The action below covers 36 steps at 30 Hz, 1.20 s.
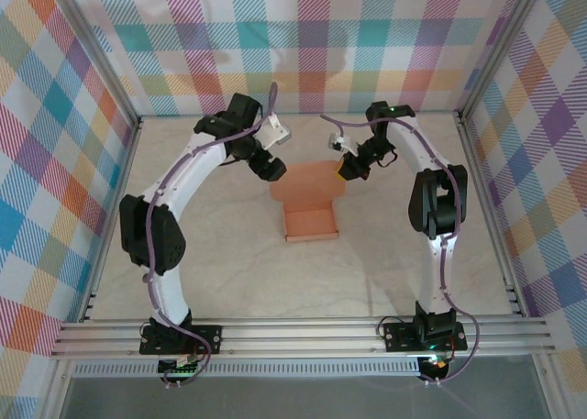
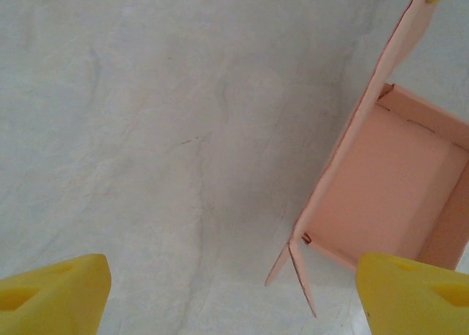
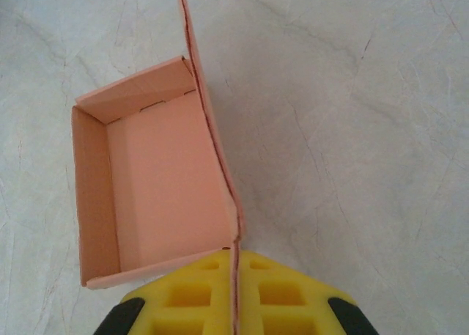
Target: Fold the paper box
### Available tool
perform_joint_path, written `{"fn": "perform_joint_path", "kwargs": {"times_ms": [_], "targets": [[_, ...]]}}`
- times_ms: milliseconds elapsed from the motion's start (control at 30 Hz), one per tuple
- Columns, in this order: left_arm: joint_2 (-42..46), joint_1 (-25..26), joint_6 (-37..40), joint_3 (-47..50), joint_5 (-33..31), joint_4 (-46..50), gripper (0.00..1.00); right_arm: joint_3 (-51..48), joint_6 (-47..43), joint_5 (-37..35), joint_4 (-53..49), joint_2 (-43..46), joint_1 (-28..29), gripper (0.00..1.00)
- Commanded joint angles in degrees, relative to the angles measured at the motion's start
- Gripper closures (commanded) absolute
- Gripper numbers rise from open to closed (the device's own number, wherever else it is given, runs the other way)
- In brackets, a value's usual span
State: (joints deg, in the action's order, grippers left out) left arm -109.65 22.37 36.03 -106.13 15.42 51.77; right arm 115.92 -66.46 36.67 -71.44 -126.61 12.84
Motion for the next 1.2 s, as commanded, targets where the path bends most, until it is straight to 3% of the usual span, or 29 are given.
{"fn": "perform_joint_path", "kwargs": {"times_ms": [0, 167, 333, 400, 467, 667, 767, 933, 1167], "targets": [[-3.34, -0.49, 5.67, -4.92, 6.72, 9.82, 0.15, -0.43, 0.16, 1.91, 0.42, 2.33, 0.34, 1.0], [-5.64, -0.49, 5.63, -5.41, 9.0, 11.25, 0.3, 0.03, 0.54, 2.09, 0.6, 2.27, 0.34, 1.0], [-7.74, -0.57, 5.54, -5.73, 9.08, 12.3, 0.59, -0.08, 0.45, 1.75, 0.29, 2.32, 0.26, 1.0], [-8.35, -0.57, 5.47, -5.85, 9.27, 12.39, 0.6, 0.01, 0.38, 1.66, 0.24, 2.31, 0.33, 1.0], [-8.63, -0.57, 5.54, -5.91, 10.1, 12.61, 0.67, 0.09, 0.38, 1.66, 0.25, 2.3, 0.33, 1.0], [-9.52, -0.57, 5.19, -5.91, 10.15, 12.57, 0.67, 0.27, 0.63, 1.76, 0.32, 2.33, 0.32, 1.0], [-9.79, -0.57, 5.11, -5.77, 9.98, 12.62, 0.75, 0.27, 0.63, 1.65, 0.25, 2.32, 0.32, 1.0], [-10.19, -0.49, 5.28, -5.75, 8.05, 12.57, 0.76, 0.48, 0.71, 1.66, 0.25, 2.29, 0.3, 1.0], [-9.98, -0.48, 5.37, -5.76, 8.65, 12.39, 0.97, 1.06, 0.97, 1.48, 0.0, 2.23, 0.33, 1.0]]}}
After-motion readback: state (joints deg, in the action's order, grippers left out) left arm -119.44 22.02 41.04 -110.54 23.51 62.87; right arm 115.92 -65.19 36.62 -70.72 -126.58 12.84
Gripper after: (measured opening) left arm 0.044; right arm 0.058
